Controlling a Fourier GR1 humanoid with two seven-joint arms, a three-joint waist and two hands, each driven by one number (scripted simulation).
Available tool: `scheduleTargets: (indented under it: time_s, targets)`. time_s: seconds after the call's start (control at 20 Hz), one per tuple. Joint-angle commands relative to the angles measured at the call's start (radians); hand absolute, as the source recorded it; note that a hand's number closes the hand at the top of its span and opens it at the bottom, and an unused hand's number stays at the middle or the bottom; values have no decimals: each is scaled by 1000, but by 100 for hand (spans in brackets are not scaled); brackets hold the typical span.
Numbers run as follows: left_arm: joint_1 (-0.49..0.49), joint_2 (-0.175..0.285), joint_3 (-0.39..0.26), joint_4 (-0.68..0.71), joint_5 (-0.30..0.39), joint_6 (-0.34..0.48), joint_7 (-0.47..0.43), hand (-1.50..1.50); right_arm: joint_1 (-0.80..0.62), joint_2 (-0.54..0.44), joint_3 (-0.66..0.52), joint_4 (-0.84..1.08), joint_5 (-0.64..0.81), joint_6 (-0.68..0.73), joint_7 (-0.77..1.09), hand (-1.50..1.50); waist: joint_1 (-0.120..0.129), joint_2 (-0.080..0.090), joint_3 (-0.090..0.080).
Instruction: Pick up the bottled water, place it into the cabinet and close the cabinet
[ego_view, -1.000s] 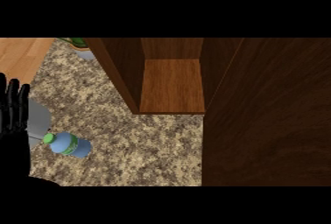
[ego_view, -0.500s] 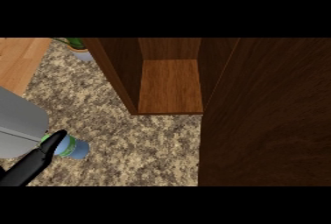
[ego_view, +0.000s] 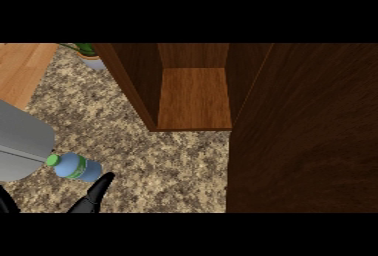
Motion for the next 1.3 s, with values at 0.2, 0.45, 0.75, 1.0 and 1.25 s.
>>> scheduleTargets:
  time_s: [0.2, 0.45, 0.75, 1.0, 1.25]
  targets:
    - [-4, 0, -110, 56, -145, 163, 96, -150, 225, -1, -3, -210, -67, 66, -31, -150, -11, 0, -1]
    - [61, 0, -162, -24, -237, 124, 179, -150, 212, 8, -30, -145, -71, 79, -67, -150, 6, 2, -1]
    - [34, 0, -58, 36, -132, 134, 173, -150, 267, 16, -40, -141, -58, 114, -127, -150, 5, 3, -3]
    - [15, 27, 1, 81, -22, 180, 152, -150, 366, 5, -23, -233, -78, 144, -138, -150, -4, 0, -4]
    - [-33, 63, 61, 182, 115, 256, 80, -150, 459, -3, -27, -219, -63, 183, -212, -150, -13, -1, -6]
